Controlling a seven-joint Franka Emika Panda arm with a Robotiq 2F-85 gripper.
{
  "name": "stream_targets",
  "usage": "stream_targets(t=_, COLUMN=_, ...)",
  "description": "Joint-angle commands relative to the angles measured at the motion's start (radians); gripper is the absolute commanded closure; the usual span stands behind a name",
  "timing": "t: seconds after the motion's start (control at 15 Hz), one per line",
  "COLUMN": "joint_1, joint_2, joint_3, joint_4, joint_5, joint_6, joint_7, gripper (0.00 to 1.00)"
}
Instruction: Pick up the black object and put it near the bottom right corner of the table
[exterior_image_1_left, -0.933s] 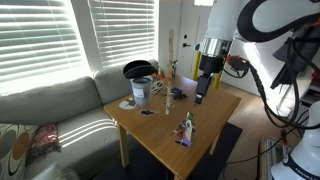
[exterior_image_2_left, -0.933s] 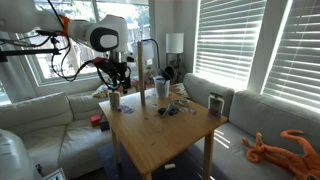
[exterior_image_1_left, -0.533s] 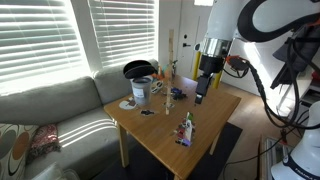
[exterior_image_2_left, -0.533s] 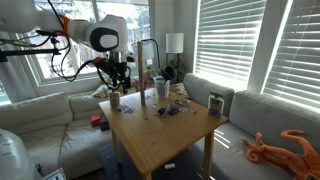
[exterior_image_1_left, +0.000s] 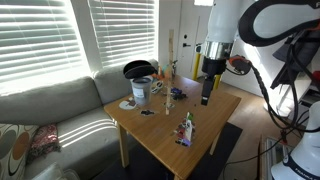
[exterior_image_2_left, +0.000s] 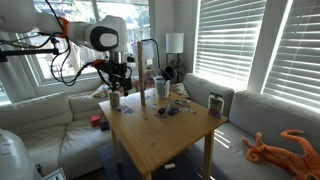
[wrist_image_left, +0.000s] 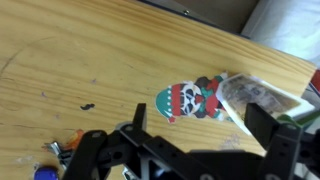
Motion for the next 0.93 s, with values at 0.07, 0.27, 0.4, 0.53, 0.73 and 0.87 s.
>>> stream_targets(t=0.07, joint_1=-0.05, joint_2=-0.102, joint_3=0.018, joint_4=-0.085, joint_5=-0.205, joint_6=-0.096, joint_7=-0.006, gripper=0.0)
stream_targets(t=0.27, joint_1=-0.108, joint_2=-0.145, joint_3=-0.01, joint_4=-0.134, joint_5=-0.25, joint_6=-0.067, joint_7=0.094, gripper=0.0)
stream_targets(t=0.4, joint_1=-0.099, joint_2=-0.101, joint_3=-0.005, joint_4=-0.096, joint_5=-0.23, joint_6=-0.085, joint_7=0.057, gripper=0.0)
stream_targets(t=0.53, joint_1=-0.113, joint_2=-0.116, joint_3=-0.013, joint_4=-0.107, joint_5=-0.232, joint_6=-0.085, joint_7=0.063, gripper=0.0)
stream_targets(t=0.73, joint_1=-0.115, joint_2=-0.128, joint_3=-0.015, joint_4=-0.132, joint_5=-0.275, joint_6=-0.007, joint_7=0.037, gripper=0.0)
stream_targets(t=0.87, joint_1=-0.121, joint_2=-0.144, joint_3=-0.052, joint_4=-0.157, joint_5=-0.326, joint_6=0.06, joint_7=-0.072, gripper=0.0)
